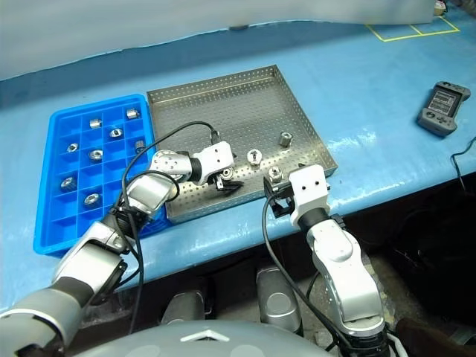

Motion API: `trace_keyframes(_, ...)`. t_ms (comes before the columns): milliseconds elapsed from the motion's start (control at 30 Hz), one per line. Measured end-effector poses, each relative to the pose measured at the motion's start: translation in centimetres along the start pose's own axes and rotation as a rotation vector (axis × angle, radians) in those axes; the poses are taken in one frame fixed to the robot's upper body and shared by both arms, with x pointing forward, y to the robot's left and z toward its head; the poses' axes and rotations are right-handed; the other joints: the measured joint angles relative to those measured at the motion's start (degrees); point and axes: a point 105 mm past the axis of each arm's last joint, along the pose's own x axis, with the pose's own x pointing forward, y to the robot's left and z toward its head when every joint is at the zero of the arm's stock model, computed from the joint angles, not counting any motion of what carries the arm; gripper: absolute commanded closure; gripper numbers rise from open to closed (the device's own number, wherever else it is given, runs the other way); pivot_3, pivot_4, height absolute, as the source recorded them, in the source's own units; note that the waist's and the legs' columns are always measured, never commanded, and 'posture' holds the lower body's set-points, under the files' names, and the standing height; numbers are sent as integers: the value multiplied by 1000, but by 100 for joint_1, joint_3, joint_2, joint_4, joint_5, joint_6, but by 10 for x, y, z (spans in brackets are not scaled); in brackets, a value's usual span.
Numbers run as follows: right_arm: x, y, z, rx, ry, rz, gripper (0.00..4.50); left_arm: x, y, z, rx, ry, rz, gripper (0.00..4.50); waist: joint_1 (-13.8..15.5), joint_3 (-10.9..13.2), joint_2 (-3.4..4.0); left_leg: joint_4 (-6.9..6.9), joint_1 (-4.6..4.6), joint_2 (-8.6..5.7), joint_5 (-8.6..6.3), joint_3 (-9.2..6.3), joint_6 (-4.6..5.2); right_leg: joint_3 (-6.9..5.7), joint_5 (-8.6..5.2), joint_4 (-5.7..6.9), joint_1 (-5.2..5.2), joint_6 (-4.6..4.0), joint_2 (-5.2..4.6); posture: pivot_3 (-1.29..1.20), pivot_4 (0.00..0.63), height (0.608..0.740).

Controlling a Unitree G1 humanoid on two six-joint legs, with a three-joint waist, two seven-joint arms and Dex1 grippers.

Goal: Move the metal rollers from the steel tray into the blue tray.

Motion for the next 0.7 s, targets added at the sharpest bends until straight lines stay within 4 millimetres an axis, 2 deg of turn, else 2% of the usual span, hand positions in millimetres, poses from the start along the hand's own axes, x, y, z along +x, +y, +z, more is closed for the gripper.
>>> trace_keyframes(167, 3, 1, 6, -7, -20, 4, 0, -7, 2, -4, -46, 20, 5, 2787, -16, 0, 1, 0, 5, 3, 0, 0, 0, 0, 0, 4, 0, 0, 1, -255, 150, 740)
trace_keyframes(267, 5, 1, 8, -11, -27, 7, 0, -14, 1, -7, -161, -15, 30, 2792, -6, 0, 2, -2, 0, 3, 0, -1, 0, 0, 0, 3, -5, 0, 1, -225, 150, 740)
trace_keyframes(333, 7, 2, 9, -14, -29, 13, 0, -21, 2, -3, -249, -73, 69, 2792, 32, 2, 3, -2, -6, 1, 0, -4, 0, -1, 0, 3, -7, 0, -1, -197, 150, 740)
trace_keyframes(433, 16, 8, 16, -22, -49, 51, 0, -46, 19, 27, -374, -271, 250, 2792, 117, 4, 2, 2, -14, 1, -1, -4, 1, 0, 2, 2, -14, 3, -4, -165, 150, 740)
trace_keyframes(500, 21, 16, 22, -19, -70, 87, 0, -69, 33, 46, -386, -374, 393, 2792, 209, 2, 5, -1, -5, 2, -1, -7, 1, -2, 2, 5, -8, 2, -1, -133, 150, 740)
trace_keyframes(533, 23, 19, 24, -19, -76, 101, 0, -79, 38, 48, -390, -399, 459, 2792, 249, 1, 6, -2, 1, 3, -1, -5, 1, -2, 2, 5, -5, 1, 0, -115, 150, 740)
trace_keyframes(600, 29, 28, 26, -17, -82, 142, 0, -101, 39, 42, -404, -407, 629, 2792, 317, 1, 7, -3, 6, 2, -1, -1, 1, 3, 2, 5, -2, 1, -1, -94, 150, 740)
trace_keyframes(700, 40, 50, 32, -12, -95, 238, 0, -130, 27, 9, -446, -296, 893, 2792, 464, 1, 6, -1, 5, 2, -1, -3, 0, 2, 2, 4, -1, 0, 0, 5, 150, 740)
